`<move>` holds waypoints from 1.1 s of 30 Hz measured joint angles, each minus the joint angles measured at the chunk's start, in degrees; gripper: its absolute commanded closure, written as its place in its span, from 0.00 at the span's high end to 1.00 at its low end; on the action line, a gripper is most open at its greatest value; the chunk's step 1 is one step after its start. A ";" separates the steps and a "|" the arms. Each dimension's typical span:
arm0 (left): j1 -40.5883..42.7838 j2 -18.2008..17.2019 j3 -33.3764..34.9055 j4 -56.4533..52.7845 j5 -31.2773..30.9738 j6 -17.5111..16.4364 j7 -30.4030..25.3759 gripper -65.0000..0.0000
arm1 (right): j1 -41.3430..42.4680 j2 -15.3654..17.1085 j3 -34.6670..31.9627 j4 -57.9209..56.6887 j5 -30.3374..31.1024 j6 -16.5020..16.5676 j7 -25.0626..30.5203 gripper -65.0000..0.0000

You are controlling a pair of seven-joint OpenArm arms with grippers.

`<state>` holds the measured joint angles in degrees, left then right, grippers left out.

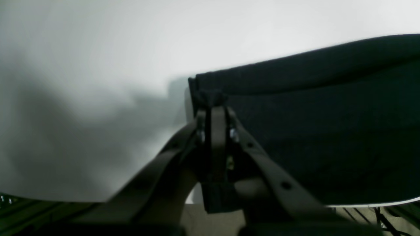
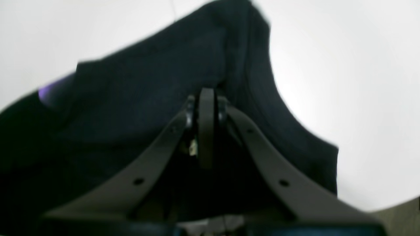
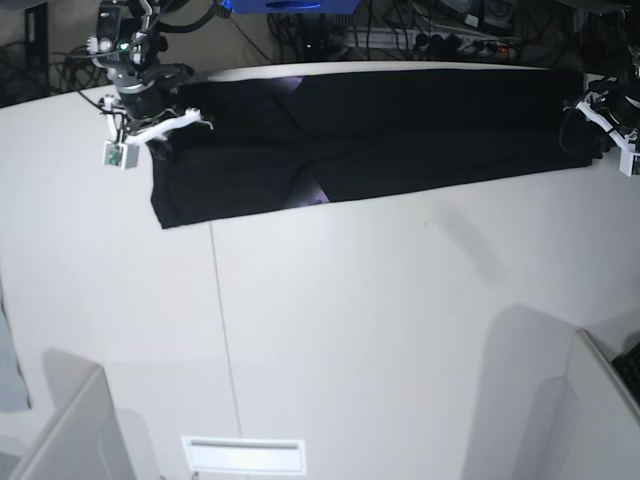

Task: Fold the T-shirt properly
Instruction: 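Release the hem and reposition both grippers on the folded strip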

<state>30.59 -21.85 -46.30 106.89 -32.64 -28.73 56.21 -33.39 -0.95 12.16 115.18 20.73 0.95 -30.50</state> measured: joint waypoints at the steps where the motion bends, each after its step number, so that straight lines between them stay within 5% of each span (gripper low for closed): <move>1: 0.31 -0.13 0.15 0.00 0.59 -0.02 -0.20 0.00 | -0.02 0.02 0.07 0.00 -0.11 -0.02 -0.37 0.00; 8: 0.22 0.87 0.94 -0.02 9.81 -0.04 -0.28 0.00 | 0.17 0.17 0.22 -0.07 -0.15 -0.02 -0.46 0.00; 24: 0.57 1.51 2.54 -0.02 9.92 0.00 -0.26 0.00 | 1.27 0.15 0.17 -0.87 -0.20 -0.04 -5.62 0.00; 29: 0.55 1.53 2.25 -0.02 9.92 -0.02 -0.24 0.45 | 1.22 0.15 0.17 -0.87 -0.20 -0.04 -5.62 0.30; 33: 0.57 1.53 2.23 -0.02 9.92 -0.04 -0.24 0.77 | 1.22 0.15 0.17 -0.87 -0.20 -0.04 -5.55 0.33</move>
<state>31.16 -20.32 -44.07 106.87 -22.72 -28.77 55.96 -32.16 -0.80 12.34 114.30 20.53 0.91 -36.05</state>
